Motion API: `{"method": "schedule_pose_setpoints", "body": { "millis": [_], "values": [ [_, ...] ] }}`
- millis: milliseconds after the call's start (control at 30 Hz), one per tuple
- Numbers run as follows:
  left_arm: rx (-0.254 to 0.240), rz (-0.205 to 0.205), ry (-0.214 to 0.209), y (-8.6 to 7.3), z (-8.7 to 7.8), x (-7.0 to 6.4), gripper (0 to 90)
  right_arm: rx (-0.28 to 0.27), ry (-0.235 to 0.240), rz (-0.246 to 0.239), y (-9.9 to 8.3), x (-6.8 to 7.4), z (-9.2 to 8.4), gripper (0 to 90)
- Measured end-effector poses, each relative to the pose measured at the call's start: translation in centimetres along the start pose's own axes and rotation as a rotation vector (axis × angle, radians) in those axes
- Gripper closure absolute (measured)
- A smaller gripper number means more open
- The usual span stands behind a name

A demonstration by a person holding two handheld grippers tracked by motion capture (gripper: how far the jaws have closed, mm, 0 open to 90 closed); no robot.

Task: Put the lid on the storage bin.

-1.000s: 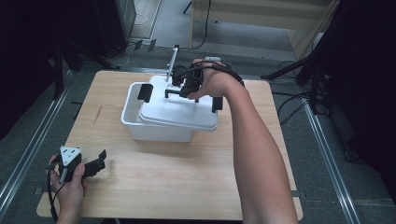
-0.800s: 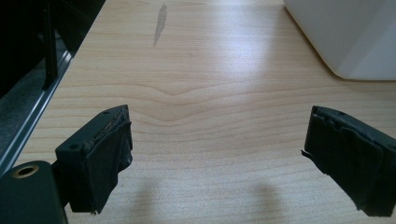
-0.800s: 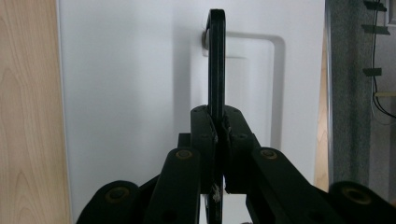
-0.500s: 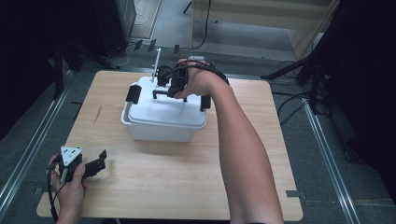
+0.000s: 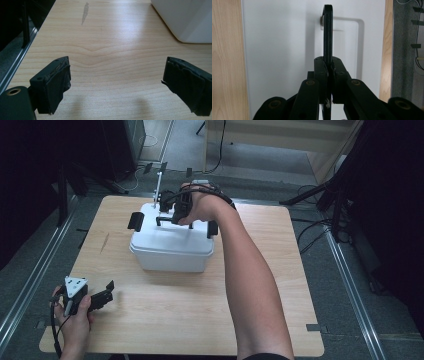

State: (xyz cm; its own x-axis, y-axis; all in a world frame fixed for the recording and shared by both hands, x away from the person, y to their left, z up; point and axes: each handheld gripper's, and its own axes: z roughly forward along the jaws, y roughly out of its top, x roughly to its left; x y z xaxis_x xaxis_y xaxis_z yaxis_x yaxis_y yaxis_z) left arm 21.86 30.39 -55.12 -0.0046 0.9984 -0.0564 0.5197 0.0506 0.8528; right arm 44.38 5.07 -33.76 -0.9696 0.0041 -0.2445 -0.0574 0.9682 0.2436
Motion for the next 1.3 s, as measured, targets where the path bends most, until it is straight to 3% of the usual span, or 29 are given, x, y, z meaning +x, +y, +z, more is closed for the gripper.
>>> {"method": "schedule_pose_setpoints", "body": {
  "millis": [533, 667, 833, 967, 1100, 1300],
  "values": [
    [-0.001, 0.006, 0.001, 0.0, 0.0, 0.0, 8.3, 0.001, -0.002, -0.028, 0.8, 0.2, 0.9, 85.4],
    [-0.001, 0.005, 0.0, 0.0, 0.0, 0.0, 8.3, -0.018, 0.003, -0.012, 0.6, 0.5, 0.9, 62.4],
    [0.001, 0.005, 0.001, 0.0, 0.0, 0.0, 8.3, 0.003, -0.019, -0.009, 0.2, 0.8, 0.5, 37.6],
    [0.003, 0.004, -0.002, 0.0, 0.0, 0.0, 8.3, 0.029, -0.038, 0.035, -0.6, 1.1, 0.0, 12.4],
    [0.002, 0.007, 0.0, 0.0, 0.0, 0.0, 8.3, 0.027, -0.043, 0.057, -1.6, 0.9, -0.5, 0.0],
    [0.007, 0.012, 0.003, 0.0, 0.0, -0.1, 8.4, 0.027, -0.046, 0.072, -3.6, 1.0, -1.4, 0.0]
  ]
}}
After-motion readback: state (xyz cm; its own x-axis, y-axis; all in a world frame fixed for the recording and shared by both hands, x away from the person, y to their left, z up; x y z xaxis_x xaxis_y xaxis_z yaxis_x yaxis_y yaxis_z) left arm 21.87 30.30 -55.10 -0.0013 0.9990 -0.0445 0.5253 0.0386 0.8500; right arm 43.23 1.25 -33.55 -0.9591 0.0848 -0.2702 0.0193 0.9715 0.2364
